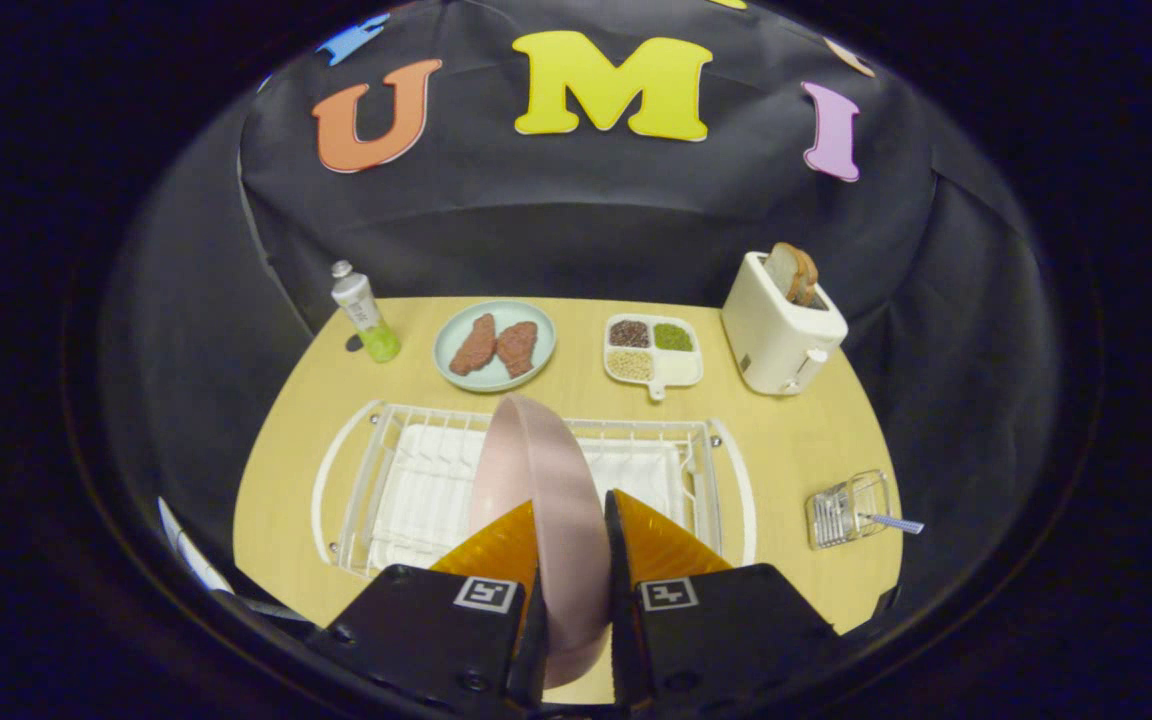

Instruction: Take the plate from the dish rack, then take the spoon from the basket and place it into the plate.

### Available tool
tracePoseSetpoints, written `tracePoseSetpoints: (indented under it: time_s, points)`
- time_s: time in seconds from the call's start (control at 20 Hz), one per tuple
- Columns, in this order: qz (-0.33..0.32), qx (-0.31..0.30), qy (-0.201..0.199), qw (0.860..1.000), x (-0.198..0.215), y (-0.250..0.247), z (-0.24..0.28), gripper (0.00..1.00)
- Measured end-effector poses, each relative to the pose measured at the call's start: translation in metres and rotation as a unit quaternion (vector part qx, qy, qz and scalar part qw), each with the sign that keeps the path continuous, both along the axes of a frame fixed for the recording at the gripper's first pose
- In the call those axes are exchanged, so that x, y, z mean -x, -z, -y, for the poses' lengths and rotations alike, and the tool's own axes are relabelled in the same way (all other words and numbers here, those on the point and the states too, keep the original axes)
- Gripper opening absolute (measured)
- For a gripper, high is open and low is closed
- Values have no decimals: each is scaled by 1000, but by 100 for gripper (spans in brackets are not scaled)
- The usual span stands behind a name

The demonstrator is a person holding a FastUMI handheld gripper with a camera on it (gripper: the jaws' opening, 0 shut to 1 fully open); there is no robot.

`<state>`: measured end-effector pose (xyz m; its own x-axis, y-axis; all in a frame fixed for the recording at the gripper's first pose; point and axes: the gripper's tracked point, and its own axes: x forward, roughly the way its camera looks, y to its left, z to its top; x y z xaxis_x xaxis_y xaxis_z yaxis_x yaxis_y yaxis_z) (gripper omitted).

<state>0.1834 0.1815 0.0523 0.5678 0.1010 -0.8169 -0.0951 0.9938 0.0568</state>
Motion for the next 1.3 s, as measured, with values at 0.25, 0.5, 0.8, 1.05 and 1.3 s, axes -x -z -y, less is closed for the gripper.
tracePoseSetpoints:
  time_s: [0.25,0.5,0.8,1.05,1.3]
  points:
    - [-13,-126,-12,992,76,33,38,31]
    - [-30,-234,27,971,133,91,81,31]
    - [-94,-338,73,933,179,163,97,30]
    - [-111,-355,96,923,180,195,104,30]
    - [-105,-388,112,909,159,199,111,34]
